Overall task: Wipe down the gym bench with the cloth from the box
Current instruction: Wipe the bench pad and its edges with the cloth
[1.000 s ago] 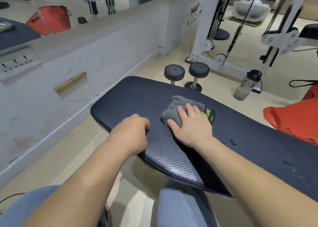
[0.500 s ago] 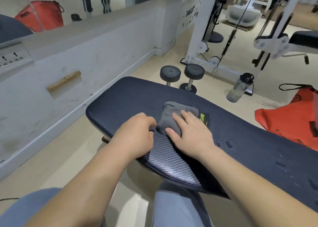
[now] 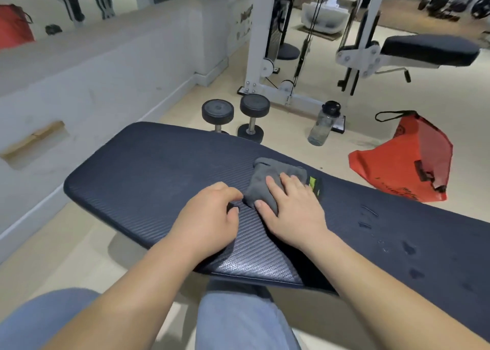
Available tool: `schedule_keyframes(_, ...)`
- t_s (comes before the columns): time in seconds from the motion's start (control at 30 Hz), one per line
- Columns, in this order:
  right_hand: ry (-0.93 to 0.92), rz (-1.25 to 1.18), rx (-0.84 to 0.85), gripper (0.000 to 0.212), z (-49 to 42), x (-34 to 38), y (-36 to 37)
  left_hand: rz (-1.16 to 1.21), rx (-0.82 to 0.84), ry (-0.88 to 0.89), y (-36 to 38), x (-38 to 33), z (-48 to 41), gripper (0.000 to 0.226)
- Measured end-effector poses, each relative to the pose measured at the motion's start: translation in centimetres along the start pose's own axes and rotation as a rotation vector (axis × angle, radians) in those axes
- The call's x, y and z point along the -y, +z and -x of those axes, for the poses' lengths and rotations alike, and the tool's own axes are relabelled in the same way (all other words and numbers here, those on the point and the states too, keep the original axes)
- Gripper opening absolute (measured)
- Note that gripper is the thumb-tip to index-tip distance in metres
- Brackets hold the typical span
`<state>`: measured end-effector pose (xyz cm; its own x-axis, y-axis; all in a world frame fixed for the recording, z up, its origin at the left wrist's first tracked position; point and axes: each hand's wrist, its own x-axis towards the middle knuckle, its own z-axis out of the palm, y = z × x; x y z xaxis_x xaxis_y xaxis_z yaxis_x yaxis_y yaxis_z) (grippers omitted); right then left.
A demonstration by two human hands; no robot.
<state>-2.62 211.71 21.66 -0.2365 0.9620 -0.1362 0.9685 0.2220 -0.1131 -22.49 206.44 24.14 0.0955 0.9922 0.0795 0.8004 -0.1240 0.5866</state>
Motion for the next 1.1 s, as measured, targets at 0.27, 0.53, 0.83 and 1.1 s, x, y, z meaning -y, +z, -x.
schedule_keyframes(0.27,-0.326,0.018,0.084,0.089,4.0,-5.4,-0.3,-0.007,-0.073,-0.001,1.0,-0.5,-0.7,0.026)
schedule_keyframes(0.53,-0.063,-0.009,0.019,0.078,1.4,-0.1,0.4,-0.016,-0.108,0.015,1.2,-0.3,-1.3,0.023)
schedule_keyframes(0.83,-0.255,-0.117,0.187,0.084,-1.0,-0.4,-2.1,-0.064,-0.113,0.122,1.8,-0.1,-1.3,0.025)
schedule_keyframes(1.1,0.136,-0.311,0.043,0.043,-4.5,-8.0,-6.1,-0.399,0.288,0.146,4.9,-3.8,-2.5,0.071)
